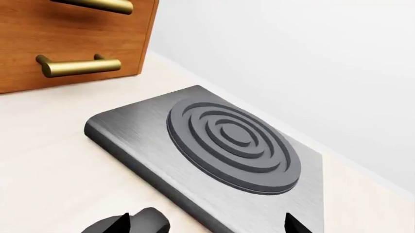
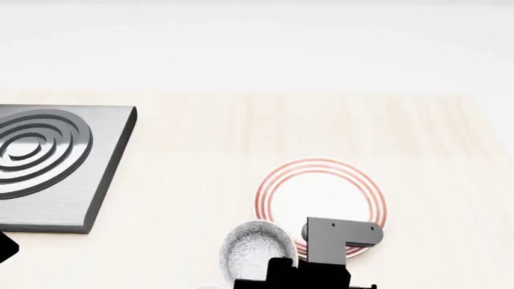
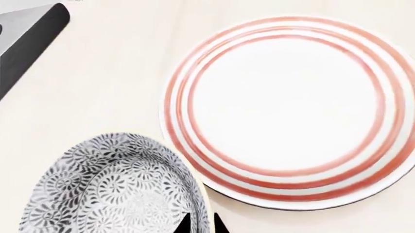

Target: Pick the akita bowl between the plate and the ramekin and place it on the plate.

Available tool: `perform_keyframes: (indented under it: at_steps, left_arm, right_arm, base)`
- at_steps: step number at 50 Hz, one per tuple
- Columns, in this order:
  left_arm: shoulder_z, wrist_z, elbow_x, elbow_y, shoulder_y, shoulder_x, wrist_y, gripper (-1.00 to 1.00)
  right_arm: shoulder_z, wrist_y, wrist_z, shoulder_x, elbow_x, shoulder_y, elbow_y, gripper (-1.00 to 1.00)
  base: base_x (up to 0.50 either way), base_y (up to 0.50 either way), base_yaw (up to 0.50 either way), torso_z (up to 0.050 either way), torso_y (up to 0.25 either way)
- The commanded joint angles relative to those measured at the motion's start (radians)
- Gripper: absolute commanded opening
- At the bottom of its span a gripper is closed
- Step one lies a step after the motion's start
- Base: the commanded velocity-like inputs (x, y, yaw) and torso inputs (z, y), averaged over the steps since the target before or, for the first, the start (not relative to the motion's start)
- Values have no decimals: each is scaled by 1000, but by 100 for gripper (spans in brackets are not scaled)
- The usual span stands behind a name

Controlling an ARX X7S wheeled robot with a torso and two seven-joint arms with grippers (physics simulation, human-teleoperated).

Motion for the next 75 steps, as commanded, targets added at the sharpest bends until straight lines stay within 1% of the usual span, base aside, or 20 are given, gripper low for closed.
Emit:
perform_keyframes:
  at_steps: [1, 9, 15, 25, 42, 64, 75]
  left_arm:
    - [2, -2, -2, 0, 0, -1, 1, 100]
    - [3, 0, -3, -5, 0, -2, 5, 100]
    - [4, -2, -4, -2, 0, -4, 3, 100]
    - [6, -6, -7, 0, 0, -5, 2, 100]
    - [8, -8, -11, -1, 0, -7, 3, 100]
    - [13, -8, -13, -7, -1, -9, 10, 100]
    - [13, -10, -17, -4, 2, -11, 9, 100]
  right_arm:
    - [-37, -9, -2, 7, 7, -10, -21, -100]
    - [-44, 1, 4, 9, 16, -8, -46, -100]
    - [-40, 31, 30, 15, 31, 1, -103, -100]
    - [-30, 102, 69, 29, 62, 55, -177, -100]
    - [-31, 163, 94, 41, 85, 136, -206, -100]
    - [-10, 172, 61, 41, 82, 339, -5, -100]
    - [-4, 129, 44, 35, 59, 407, 124, -100]
  base:
    - [0, 0, 0, 0, 0]
    - [0, 0, 0, 0, 0]
    - [0, 0, 0, 0, 0]
    - [0, 0, 0, 0, 0]
    - [0, 0, 0, 0, 0]
    - [0, 0, 0, 0, 0]
    - [0, 0, 0, 0, 0]
